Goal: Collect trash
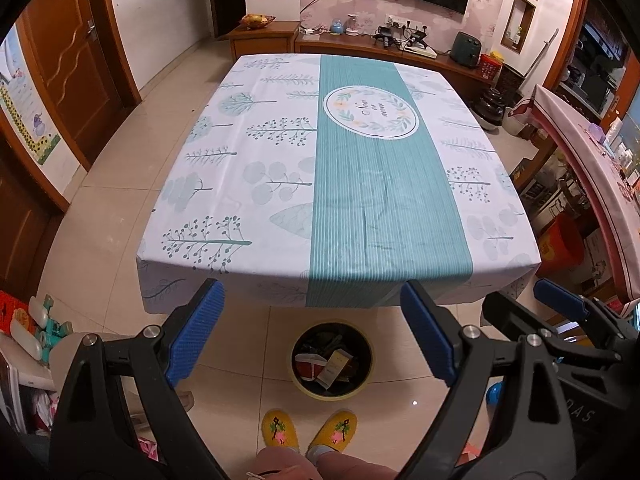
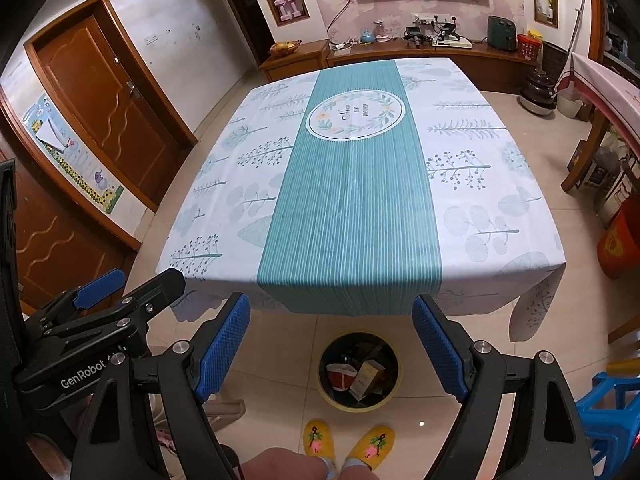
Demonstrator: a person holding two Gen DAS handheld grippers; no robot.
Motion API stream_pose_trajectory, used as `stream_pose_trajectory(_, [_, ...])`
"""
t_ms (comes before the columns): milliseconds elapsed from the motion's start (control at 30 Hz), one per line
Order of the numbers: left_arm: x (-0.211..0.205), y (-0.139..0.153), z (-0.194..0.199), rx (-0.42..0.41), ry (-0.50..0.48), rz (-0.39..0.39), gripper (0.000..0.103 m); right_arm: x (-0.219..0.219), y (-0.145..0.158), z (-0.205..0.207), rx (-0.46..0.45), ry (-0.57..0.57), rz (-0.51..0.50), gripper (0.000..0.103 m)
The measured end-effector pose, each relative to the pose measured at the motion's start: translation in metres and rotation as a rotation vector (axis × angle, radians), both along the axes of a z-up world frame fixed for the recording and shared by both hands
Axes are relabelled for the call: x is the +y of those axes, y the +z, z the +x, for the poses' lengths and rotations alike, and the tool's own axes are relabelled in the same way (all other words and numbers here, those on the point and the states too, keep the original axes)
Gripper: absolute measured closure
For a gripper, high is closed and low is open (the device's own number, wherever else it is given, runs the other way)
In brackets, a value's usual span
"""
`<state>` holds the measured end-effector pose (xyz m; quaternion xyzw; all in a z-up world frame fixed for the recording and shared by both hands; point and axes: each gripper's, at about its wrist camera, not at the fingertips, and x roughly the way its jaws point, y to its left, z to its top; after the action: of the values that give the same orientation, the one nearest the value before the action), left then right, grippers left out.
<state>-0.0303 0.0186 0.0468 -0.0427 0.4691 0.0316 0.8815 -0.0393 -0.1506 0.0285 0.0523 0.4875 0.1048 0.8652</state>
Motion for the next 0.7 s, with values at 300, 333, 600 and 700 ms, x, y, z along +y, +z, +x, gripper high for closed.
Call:
stream_pose_trajectory(300, [0.0002,-0.0003,0.0002,0.0,-0.001,0.001,0.015,0.0003,-0.0002,0.0,-0.001,0.0,-0.001,0.019])
stream_pose_trajectory(333, [0.0002,0.0002,0.0002,0.0,-0.001,0.001,0.015,0.0003,0.0001,-0.0002,-0.001,-0.001,-0.001,0.019])
stream_pose_trajectory(600, [-0.0002,-0.0004,0.0005,0.003,-0.001,0.003,0.015,0.0001,-0.0012,0.0004,0.001,0.001,-0.001,0.019])
stream_pose_trajectory(700, [-0.0002,-0.0003,0.001,0.004,-0.001,0.004,0.016,-0.0003,-0.0031,0.0008,0.002,0.002,0.0,0.019])
